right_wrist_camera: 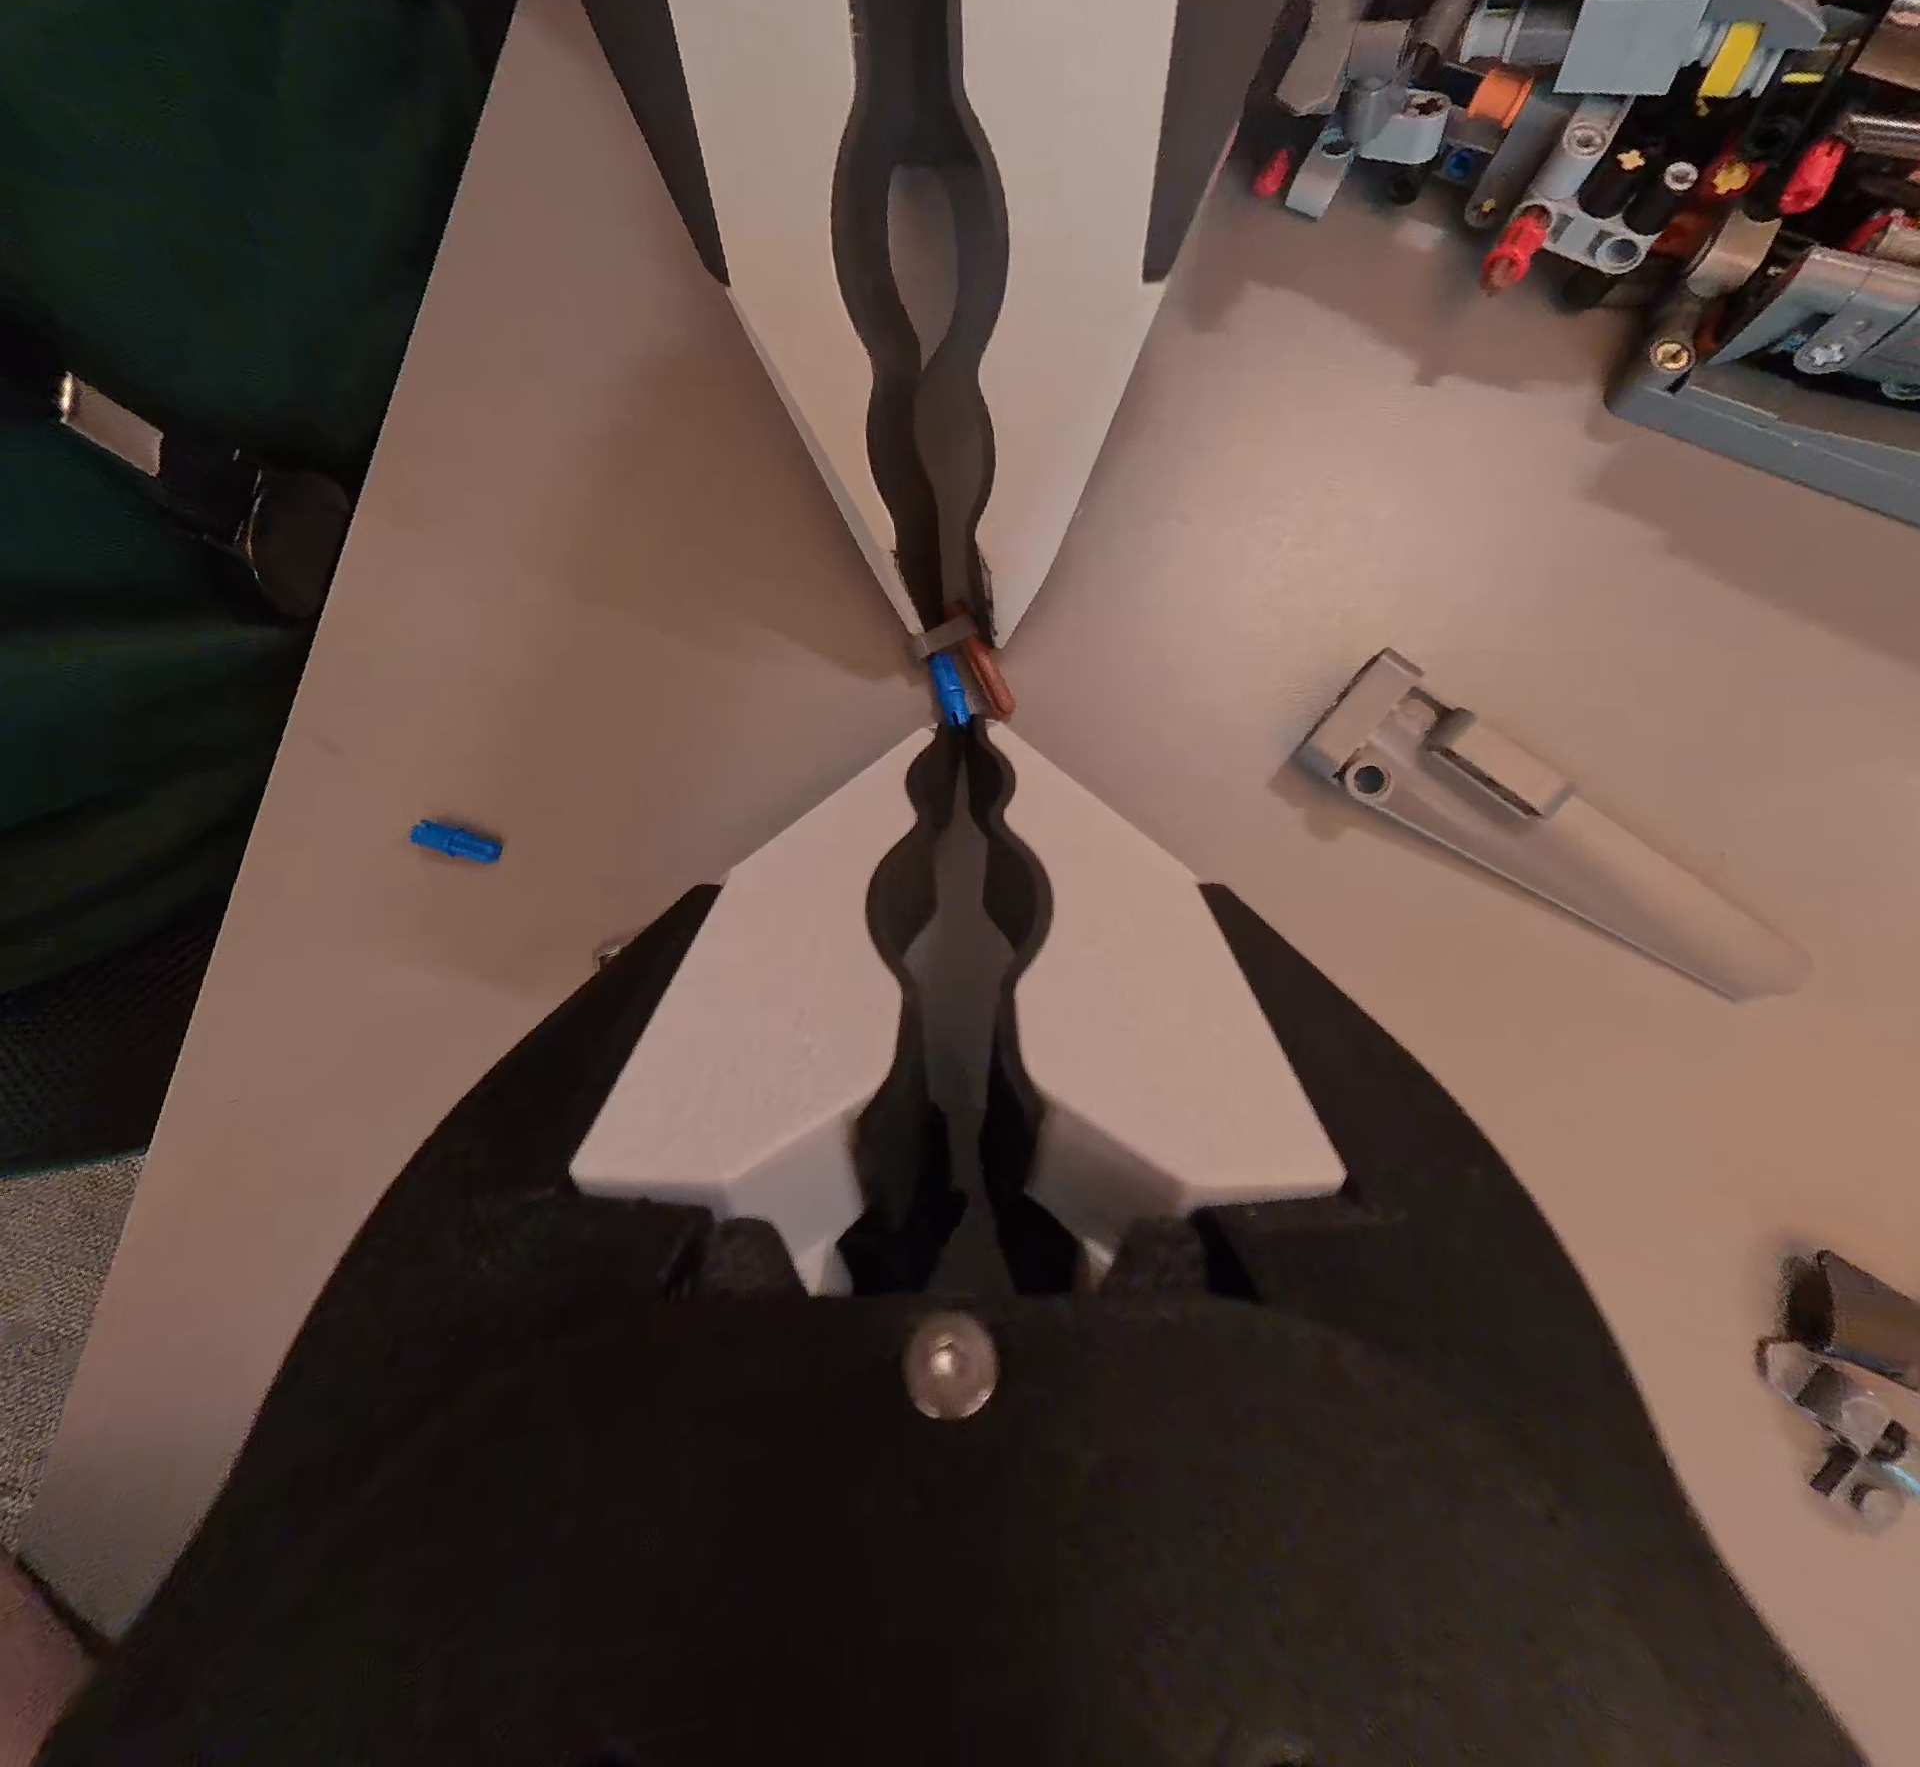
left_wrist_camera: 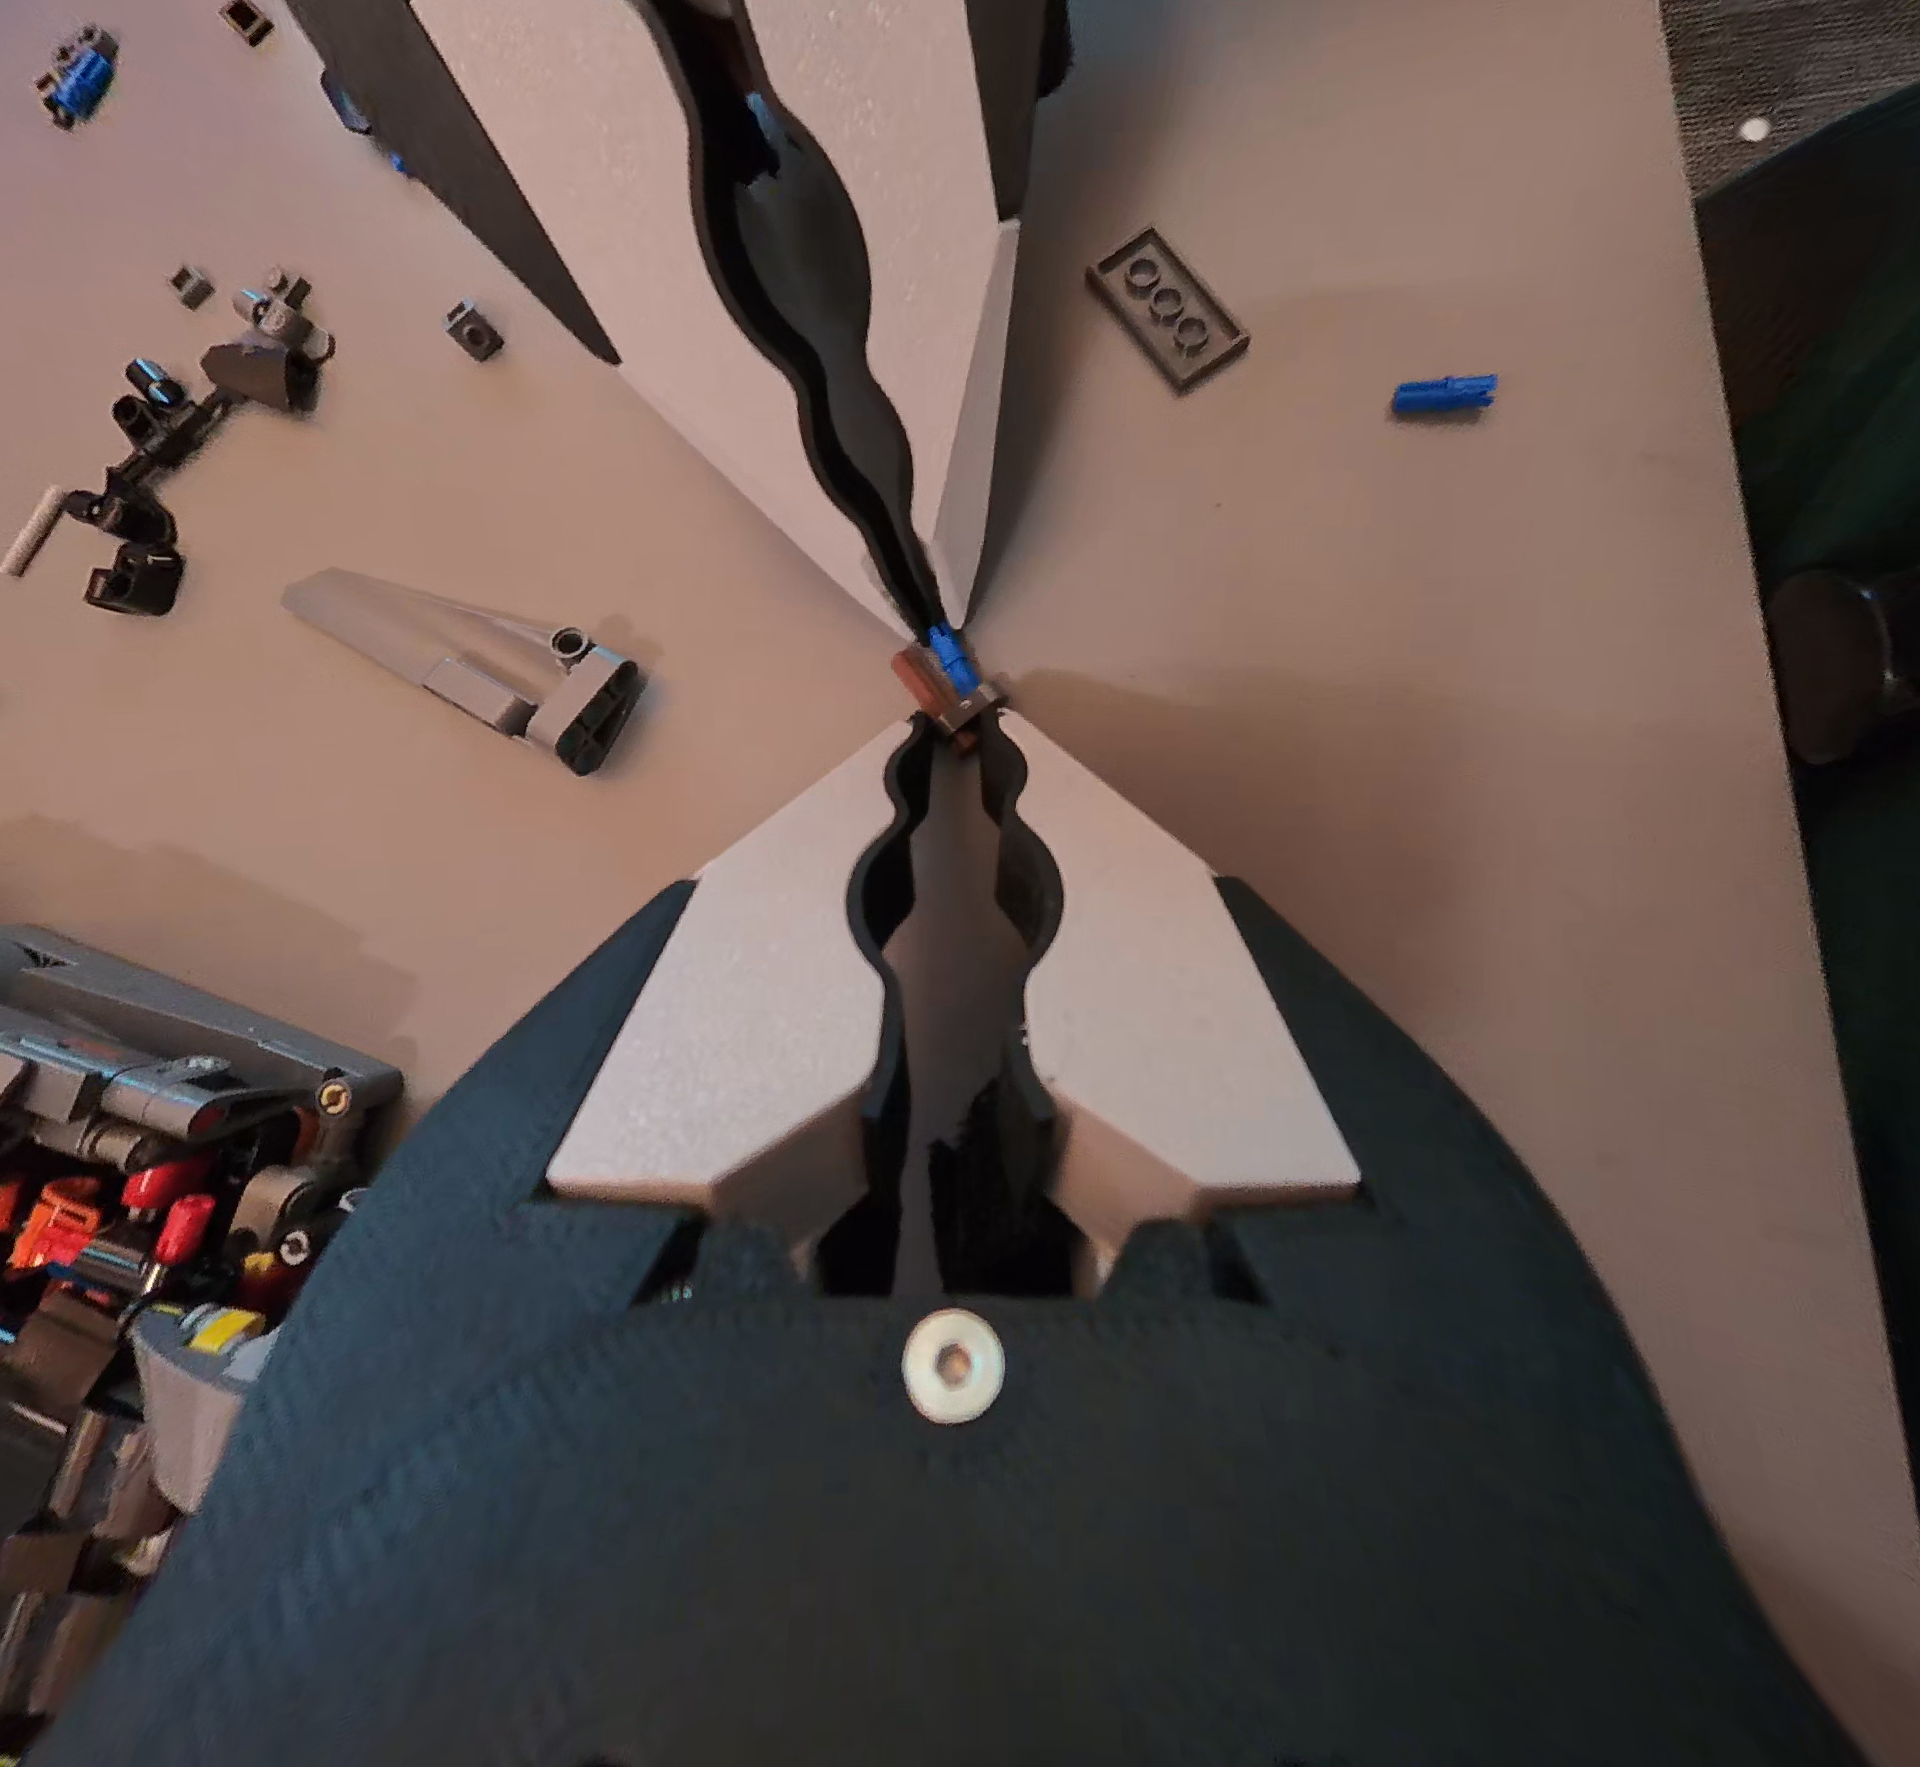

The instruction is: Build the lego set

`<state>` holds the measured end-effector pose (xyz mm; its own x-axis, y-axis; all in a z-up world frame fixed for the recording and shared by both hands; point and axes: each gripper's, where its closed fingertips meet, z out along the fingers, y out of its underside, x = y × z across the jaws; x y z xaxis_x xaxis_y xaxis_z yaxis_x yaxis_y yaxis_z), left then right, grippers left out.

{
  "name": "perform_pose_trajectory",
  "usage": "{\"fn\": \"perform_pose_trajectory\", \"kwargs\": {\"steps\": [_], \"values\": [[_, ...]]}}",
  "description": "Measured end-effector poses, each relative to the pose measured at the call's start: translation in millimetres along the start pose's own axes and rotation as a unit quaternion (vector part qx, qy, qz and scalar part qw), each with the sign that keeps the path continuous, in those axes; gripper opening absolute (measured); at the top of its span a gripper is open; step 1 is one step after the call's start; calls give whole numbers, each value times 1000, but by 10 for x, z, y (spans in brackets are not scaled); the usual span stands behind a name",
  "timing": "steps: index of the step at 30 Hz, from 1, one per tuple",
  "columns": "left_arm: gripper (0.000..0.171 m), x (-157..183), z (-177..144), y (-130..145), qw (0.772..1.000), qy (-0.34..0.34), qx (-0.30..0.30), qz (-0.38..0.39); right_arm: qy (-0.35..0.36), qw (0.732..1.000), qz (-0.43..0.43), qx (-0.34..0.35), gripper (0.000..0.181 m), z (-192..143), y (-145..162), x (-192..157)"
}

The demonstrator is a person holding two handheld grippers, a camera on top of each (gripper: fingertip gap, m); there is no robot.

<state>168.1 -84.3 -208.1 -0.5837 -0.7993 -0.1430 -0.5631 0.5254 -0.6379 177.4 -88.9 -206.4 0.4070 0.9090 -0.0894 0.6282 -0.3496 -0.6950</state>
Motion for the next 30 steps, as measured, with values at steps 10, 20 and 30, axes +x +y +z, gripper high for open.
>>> {"fn": "perform_pose_trajectory", "kwargs": {"steps": [10,20,30], "values": [[8,3,0,-8,999,-24,2,24,-18,1000,2,14,0,13,-10,-35],[8,26,-10,3,1000,-13,-9,14,6,1000,15,22,2,-131,-69,-16],[8,48,-240,121,999,-31,-25,-7,18,999,29,6,15,83,-249,-445]]}}
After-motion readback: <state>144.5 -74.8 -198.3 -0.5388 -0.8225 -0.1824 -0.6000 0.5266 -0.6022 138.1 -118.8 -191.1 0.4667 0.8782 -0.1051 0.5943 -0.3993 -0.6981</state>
